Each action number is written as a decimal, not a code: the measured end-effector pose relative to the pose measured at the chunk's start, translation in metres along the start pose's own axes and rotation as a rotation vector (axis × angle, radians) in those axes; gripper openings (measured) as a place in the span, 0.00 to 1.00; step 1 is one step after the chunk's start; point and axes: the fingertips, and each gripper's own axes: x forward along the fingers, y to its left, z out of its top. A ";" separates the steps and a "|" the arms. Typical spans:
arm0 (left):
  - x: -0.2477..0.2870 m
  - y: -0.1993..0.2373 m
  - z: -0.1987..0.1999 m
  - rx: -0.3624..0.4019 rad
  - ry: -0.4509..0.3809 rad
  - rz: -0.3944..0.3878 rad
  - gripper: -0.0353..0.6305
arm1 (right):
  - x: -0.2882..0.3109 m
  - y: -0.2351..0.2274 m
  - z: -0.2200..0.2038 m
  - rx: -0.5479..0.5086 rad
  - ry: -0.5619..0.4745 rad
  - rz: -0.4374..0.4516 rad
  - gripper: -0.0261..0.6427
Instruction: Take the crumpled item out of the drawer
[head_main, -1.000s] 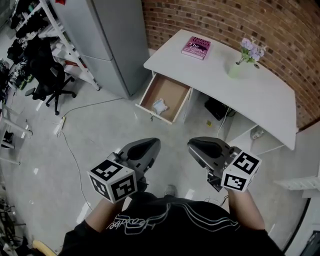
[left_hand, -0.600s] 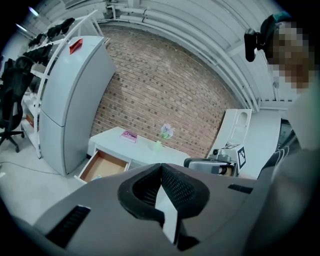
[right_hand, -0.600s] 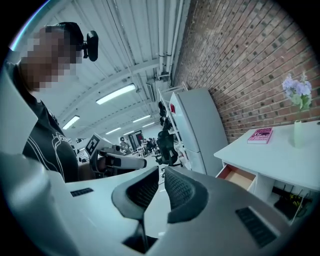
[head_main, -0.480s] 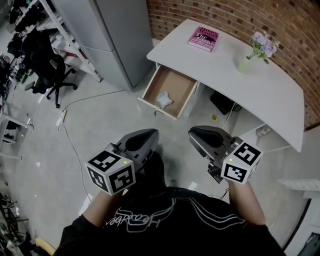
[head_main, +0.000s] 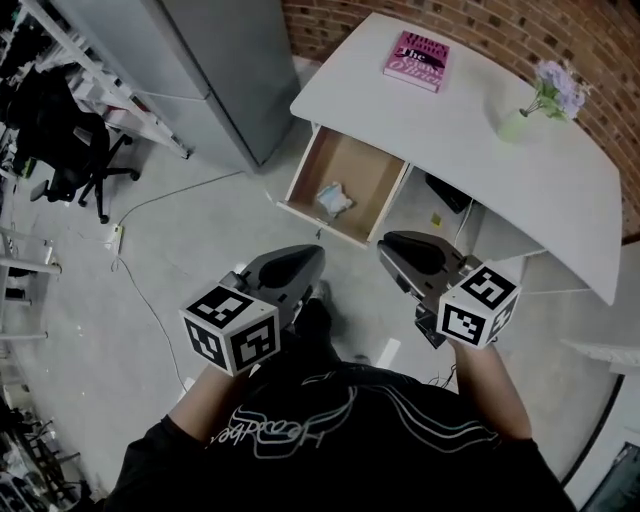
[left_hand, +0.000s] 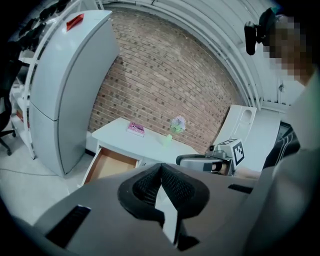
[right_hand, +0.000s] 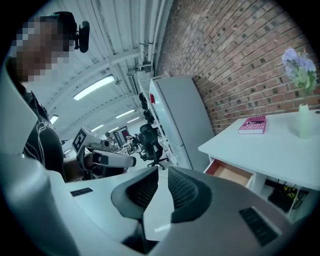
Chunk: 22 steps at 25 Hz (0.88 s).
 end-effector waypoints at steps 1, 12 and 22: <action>0.007 0.017 0.005 0.006 0.012 -0.004 0.09 | 0.015 -0.012 0.001 0.012 0.009 -0.016 0.13; 0.087 0.183 0.019 -0.005 0.124 -0.060 0.09 | 0.166 -0.143 -0.046 0.032 0.207 -0.191 0.28; 0.136 0.274 -0.016 -0.066 0.227 -0.064 0.09 | 0.256 -0.236 -0.139 0.057 0.427 -0.284 0.36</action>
